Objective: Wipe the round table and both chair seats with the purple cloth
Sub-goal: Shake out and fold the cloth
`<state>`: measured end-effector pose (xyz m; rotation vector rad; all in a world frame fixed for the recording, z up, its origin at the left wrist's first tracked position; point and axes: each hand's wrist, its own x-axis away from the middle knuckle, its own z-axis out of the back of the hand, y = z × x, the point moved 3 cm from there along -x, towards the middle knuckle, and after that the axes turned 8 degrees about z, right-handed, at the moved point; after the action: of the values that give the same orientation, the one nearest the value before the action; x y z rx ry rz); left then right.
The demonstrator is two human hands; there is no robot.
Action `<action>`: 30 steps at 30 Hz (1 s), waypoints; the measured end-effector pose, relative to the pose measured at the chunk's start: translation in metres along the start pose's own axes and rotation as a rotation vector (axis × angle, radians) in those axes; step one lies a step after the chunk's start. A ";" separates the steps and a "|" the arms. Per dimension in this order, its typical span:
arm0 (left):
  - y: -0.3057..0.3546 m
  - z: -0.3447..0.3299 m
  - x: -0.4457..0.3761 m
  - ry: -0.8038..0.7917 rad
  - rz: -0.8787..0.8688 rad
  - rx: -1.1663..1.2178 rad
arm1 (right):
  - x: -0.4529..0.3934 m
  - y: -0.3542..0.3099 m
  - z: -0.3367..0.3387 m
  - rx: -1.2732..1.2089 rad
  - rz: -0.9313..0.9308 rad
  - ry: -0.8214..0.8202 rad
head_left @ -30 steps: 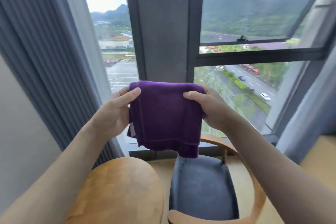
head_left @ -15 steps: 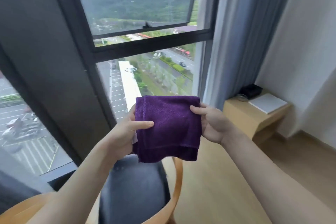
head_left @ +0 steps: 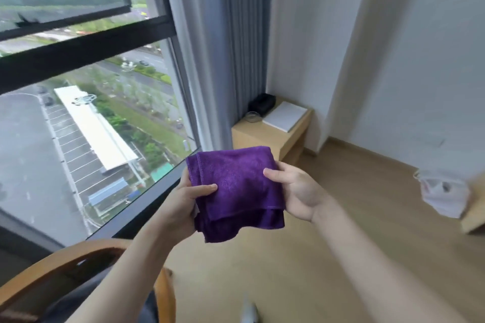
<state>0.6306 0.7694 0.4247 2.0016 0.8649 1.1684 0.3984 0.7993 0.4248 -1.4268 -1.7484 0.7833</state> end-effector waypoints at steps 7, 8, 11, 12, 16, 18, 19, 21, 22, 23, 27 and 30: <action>0.030 -0.045 -0.162 -0.059 0.107 -0.017 | -0.107 -0.047 0.092 0.204 0.048 0.240; 0.039 -0.049 -0.184 -0.064 0.117 -0.031 | -0.125 -0.055 0.103 0.239 0.045 0.284; 0.060 -0.065 -0.252 -0.081 0.128 -0.096 | -0.177 -0.079 0.139 0.339 0.073 0.376; 0.065 -0.073 -0.274 -0.091 0.141 -0.125 | -0.193 -0.088 0.151 0.365 0.081 0.404; 0.071 -0.103 -0.352 -0.078 0.200 -0.230 | -0.242 -0.118 0.204 0.409 0.073 0.489; 0.071 -0.119 -0.389 -0.089 0.230 -0.230 | -0.265 -0.131 0.235 0.413 0.061 0.514; 0.071 -0.127 -0.408 -0.085 0.245 -0.240 | -0.277 -0.137 0.252 0.420 0.049 0.526; 0.069 -0.145 -0.448 -0.078 0.278 -0.256 | -0.303 -0.149 0.288 0.440 0.015 0.536; 0.068 -0.155 -0.471 -0.074 0.287 -0.250 | -0.318 -0.155 0.308 0.446 0.002 0.532; 0.067 -0.164 -0.494 -0.065 0.288 -0.232 | -0.335 -0.162 0.328 0.453 -0.009 0.522; 0.069 -0.212 -0.578 0.001 0.308 -0.167 | -0.408 -0.201 0.405 0.498 -0.061 0.470; 0.070 -0.241 -0.637 0.028 0.340 -0.090 | -0.461 -0.226 0.464 0.558 -0.116 0.406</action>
<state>0.1846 0.2718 0.2774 2.1156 0.4846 1.3967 -0.0592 0.2995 0.2837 -1.0074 -1.1690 0.7748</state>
